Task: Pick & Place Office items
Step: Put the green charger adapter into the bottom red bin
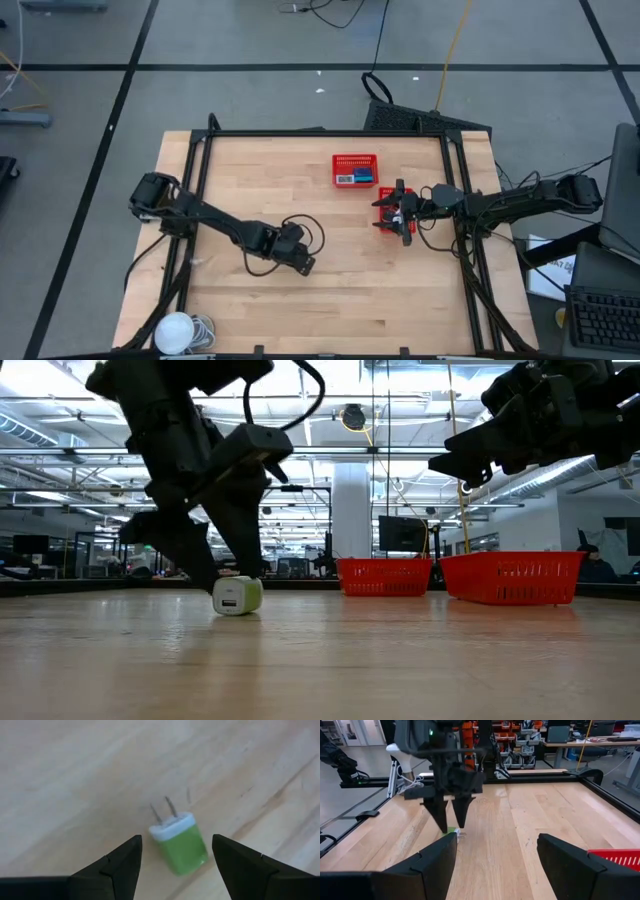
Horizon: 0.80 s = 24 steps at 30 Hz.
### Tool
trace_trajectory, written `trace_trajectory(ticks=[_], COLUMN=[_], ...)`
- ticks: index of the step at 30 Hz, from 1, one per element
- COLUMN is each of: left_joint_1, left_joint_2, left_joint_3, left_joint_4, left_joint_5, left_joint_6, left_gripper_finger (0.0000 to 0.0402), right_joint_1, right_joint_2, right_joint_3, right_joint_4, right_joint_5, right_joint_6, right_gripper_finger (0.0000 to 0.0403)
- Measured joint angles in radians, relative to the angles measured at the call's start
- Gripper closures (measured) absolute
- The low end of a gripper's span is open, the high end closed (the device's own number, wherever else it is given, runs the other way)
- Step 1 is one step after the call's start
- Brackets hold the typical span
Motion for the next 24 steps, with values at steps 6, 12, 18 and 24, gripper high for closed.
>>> trace_trajectory(ticks=[6,12,18,24], left_joint_1=[0.005,0.010,0.003,0.003], left_joint_2=[0.053,0.052,0.053,0.054], left_joint_3=[0.003,0.004,0.004,0.002], left_joint_4=[0.030,-0.039,-0.055,-0.066], left_joint_5=[0.032,0.070,0.068,0.093], left_joint_6=[-0.050,-0.109,-0.108,-0.093], left_gripper_finger=[0.0158,0.0158,0.0158,0.0202], right_joint_1=[0.000,0.000,0.000,0.000], right_joint_2=[0.000,0.000,0.000,0.000], right_joint_3=[0.000,0.000,0.000,0.000], right_joint_4=[0.000,0.001,0.001,0.001], right_joint_5=[0.000,0.000,0.000,0.000], right_joint_6=[0.000,0.000,0.000,0.000], right_gripper_finger=[0.0140,0.0140,0.0140,0.0140])
